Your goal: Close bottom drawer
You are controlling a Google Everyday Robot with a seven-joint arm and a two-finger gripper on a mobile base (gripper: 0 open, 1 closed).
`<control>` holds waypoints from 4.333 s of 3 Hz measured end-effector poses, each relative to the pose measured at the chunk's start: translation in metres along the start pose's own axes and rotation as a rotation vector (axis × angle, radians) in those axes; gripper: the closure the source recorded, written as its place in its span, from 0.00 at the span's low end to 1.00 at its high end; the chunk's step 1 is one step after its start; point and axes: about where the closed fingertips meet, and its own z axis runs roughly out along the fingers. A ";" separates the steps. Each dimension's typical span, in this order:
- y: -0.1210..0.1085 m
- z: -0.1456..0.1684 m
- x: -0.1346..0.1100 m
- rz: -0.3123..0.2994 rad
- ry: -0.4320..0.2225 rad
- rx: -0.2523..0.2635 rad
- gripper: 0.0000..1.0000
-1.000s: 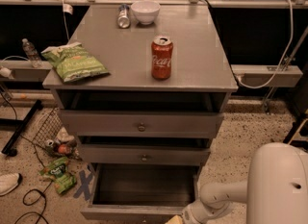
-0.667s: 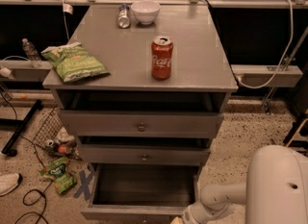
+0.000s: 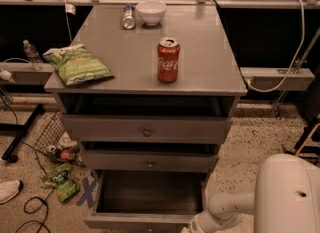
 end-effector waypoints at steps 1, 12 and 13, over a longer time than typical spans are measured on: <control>0.001 0.002 0.001 0.000 0.003 -0.002 1.00; -0.056 0.017 -0.082 -0.134 -0.298 0.086 1.00; -0.067 0.008 -0.105 -0.151 -0.376 0.120 1.00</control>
Offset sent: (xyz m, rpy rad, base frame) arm -0.0013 0.0010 -0.0007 0.0012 0.0025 0.0014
